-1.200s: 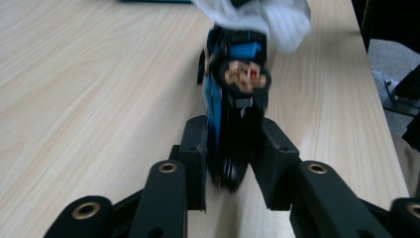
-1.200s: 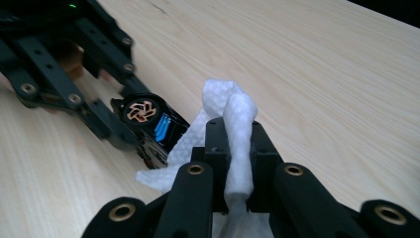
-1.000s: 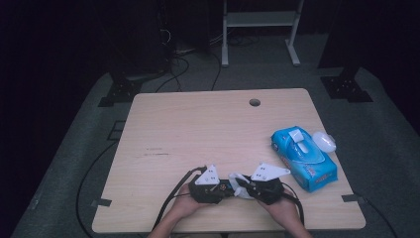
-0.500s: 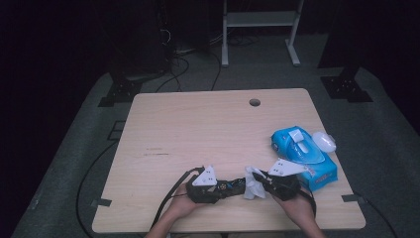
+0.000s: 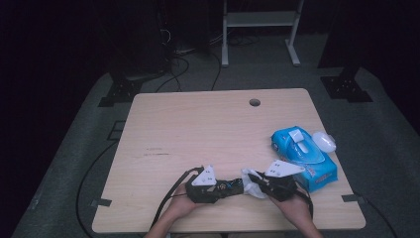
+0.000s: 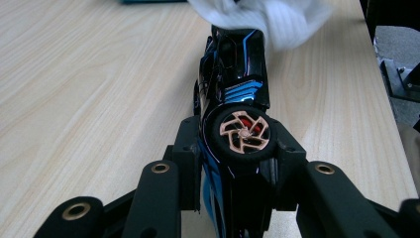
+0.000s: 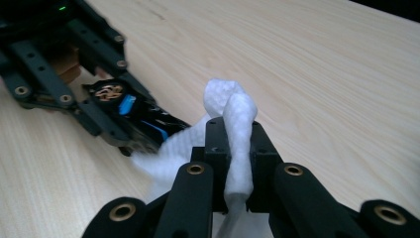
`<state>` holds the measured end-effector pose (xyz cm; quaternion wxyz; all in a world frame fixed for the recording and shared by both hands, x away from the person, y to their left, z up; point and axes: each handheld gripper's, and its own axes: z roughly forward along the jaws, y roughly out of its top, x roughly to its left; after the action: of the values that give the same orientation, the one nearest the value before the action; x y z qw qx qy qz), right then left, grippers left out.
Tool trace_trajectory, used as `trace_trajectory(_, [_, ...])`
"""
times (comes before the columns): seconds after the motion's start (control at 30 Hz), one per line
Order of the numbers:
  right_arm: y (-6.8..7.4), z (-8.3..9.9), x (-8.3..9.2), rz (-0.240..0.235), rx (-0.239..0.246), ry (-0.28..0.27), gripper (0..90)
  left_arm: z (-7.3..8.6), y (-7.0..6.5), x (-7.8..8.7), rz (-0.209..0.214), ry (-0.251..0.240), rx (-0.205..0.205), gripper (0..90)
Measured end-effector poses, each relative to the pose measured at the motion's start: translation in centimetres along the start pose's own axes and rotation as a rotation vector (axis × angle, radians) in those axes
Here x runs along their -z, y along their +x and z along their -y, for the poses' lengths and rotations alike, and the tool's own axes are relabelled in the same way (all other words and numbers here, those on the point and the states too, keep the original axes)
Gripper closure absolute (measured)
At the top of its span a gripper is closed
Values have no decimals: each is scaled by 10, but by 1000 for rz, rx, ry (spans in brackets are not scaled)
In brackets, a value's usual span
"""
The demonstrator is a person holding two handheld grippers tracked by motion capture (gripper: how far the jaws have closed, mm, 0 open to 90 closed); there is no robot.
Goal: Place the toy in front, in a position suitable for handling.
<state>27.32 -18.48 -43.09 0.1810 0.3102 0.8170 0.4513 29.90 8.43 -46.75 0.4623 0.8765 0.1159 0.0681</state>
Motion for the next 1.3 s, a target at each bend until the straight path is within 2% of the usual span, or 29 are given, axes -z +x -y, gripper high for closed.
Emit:
trace_trajectory(0.03, [-4, 2, 2, 3, -20, -2, 825, 0, 0, 0, 1, -1, 4, 642])
trace_trajectory(0.07, [-7, 3, 5, 21, -21, 5, 825, 0, 1, 0, 0, -1, 3, 643])
trace_trajectory(0.13, [-10, 6, 6, 24, -33, 6, 825, 1, 1, 1, -1, -1, 5, 643])
trace_trajectory(0.2, [-9, 7, 7, 21, -35, 7, 824, 1, 1, 1, -2, 3, 5, 644])
trace_trajectory(0.33, [-2, 4, 4, -23, -31, -19, 823, 1, 2, 2, -4, 1, 8, 644])
trace_trajectory(0.4, [-1, 3, 3, -19, -21, -13, 823, 2, 3, 3, -4, 4, 8, 643])
trace_trajectory(0.6, [-13, 8, 4, 0, -76, -2, 823, 3, 5, 7, 7, 6, 16, 648])
trace_trajectory(0.7, [-11, 8, 2, 1, -64, -4, 823, 3, 6, 8, 2, 12, 21, 648])
trace_trajectory(0.83, [-9, 8, 0, -3, -73, -3, 823, 0, 6, 7, -7, 24, 41, 634])
trace_trajectory(1.03, [-7, 8, 0, -8, -67, -3, 822, -10, 1, 5, -39, 60, 2, 621])
trace_trajectory(1.2, [-8, 8, 0, -22, -93, -11, 822, -11, 2, 4, -37, 69, 22, 619])
trace_trajectory(1.3, [-6, 7, -1, -24, -92, -18, 822, -11, 3, 3, -37, 72, 35, 611])
